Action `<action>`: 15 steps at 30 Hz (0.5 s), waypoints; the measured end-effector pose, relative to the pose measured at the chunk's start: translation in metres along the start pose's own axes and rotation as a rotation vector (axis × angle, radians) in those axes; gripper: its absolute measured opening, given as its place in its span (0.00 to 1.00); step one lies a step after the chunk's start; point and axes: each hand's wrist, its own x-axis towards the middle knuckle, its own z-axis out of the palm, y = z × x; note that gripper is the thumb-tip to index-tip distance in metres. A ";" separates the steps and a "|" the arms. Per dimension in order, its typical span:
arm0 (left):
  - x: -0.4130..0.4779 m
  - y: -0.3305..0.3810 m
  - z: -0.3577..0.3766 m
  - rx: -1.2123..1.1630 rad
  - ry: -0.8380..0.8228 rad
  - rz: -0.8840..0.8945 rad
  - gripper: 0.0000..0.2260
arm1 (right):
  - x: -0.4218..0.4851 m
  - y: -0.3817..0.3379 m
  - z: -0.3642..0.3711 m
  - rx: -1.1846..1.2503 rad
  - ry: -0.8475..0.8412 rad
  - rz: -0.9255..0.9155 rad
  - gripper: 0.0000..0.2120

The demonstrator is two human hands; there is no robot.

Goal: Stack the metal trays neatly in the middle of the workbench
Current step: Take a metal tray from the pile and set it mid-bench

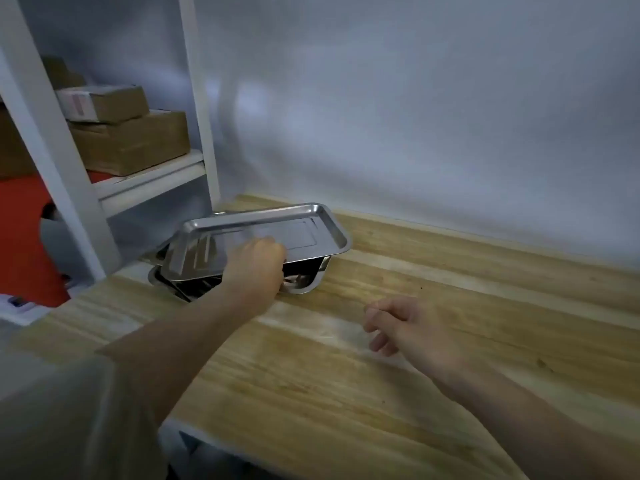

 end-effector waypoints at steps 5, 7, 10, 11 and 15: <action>0.003 -0.003 0.002 0.065 0.043 0.086 0.09 | 0.014 0.006 0.000 0.094 0.007 0.051 0.06; 0.001 -0.003 0.003 0.035 0.082 0.131 0.09 | 0.019 0.005 0.001 0.148 0.021 0.076 0.07; -0.007 -0.004 0.002 -0.033 0.143 0.172 0.07 | 0.027 0.001 0.004 0.259 0.038 0.123 0.09; -0.009 -0.004 0.002 -0.057 0.158 0.188 0.07 | 0.031 -0.001 0.005 0.300 0.048 0.143 0.10; -0.017 -0.003 -0.001 -0.140 0.151 0.307 0.06 | 0.047 -0.015 0.011 0.491 0.070 0.222 0.15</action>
